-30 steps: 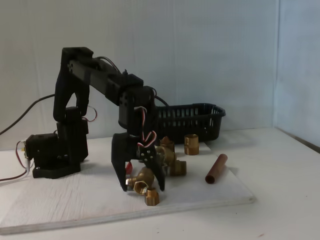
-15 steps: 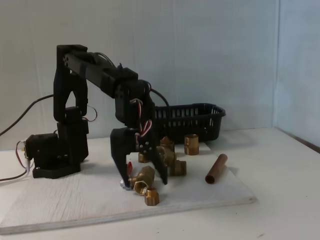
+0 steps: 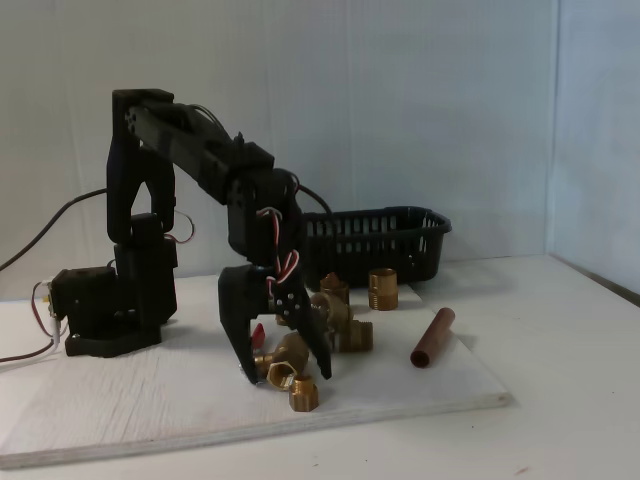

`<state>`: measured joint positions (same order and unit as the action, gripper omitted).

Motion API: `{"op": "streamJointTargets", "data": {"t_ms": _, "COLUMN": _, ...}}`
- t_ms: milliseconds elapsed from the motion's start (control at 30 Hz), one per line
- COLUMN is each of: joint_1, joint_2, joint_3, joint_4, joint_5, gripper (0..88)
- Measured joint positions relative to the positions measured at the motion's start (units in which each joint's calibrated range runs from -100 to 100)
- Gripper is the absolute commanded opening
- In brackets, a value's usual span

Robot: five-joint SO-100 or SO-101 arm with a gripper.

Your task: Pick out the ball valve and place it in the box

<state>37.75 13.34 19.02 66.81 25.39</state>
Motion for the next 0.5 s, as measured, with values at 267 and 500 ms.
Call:
{"op": "streamJointTargets", "data": {"t_ms": 267, "joint_1": 0.0, "joint_2": 0.0, "joint_3": 0.0, "joint_4": -0.4, "joint_5": -0.3, "gripper": 30.7}}
{"op": "streamJointTargets", "data": {"t_ms": 500, "joint_1": 0.0, "joint_2": 0.0, "joint_3": 0.0, "joint_4": -0.4, "joint_5": -0.3, "gripper": 30.6}}
